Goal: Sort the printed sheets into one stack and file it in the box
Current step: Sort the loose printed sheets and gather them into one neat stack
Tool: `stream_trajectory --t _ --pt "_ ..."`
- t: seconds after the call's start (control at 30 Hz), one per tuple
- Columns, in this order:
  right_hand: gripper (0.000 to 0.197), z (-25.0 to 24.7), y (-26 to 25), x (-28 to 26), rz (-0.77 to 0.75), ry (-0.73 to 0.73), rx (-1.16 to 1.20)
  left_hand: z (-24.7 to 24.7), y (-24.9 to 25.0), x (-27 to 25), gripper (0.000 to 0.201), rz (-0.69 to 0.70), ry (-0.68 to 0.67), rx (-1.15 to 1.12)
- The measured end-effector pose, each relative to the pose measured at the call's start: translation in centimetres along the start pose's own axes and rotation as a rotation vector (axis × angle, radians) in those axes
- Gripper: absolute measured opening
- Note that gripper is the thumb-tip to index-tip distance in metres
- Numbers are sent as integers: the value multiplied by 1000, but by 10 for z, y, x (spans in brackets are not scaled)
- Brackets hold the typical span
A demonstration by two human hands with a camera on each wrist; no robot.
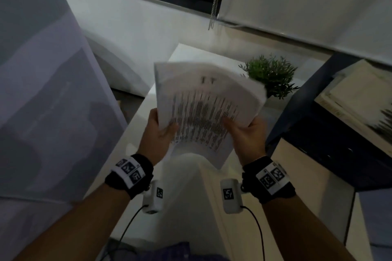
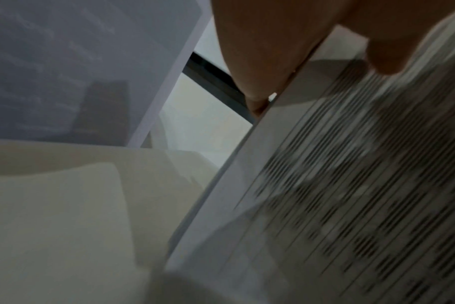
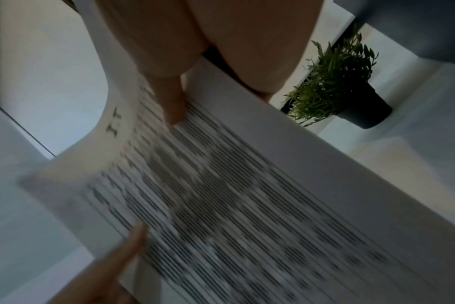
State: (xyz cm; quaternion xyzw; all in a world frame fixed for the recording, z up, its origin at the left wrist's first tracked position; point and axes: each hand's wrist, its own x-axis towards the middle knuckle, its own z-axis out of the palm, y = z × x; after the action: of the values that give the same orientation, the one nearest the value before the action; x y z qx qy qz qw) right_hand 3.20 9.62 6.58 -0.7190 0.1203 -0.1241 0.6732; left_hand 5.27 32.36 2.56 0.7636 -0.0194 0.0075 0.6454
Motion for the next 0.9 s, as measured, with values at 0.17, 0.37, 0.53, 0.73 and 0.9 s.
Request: stream_trajectory --t 0.17,0.37,0.53,0.73,0.9 --pt "51 2 -9 -12 -63 -44 72 -2 21 4 75 73 67 -122" --pt "17 10 -38 -7 -205 61 140 2 65 16 17 305 246 -172" --pt "23 12 -38 3 -232 187 88 5 78 34 12 303 309 -115" --pt "43 5 -22 -10 -195 14 146 0 70 38 7 322 244 -109" --pt "32 11 -4 -11 -46 17 126 -4 68 41 7 337 202 -7"
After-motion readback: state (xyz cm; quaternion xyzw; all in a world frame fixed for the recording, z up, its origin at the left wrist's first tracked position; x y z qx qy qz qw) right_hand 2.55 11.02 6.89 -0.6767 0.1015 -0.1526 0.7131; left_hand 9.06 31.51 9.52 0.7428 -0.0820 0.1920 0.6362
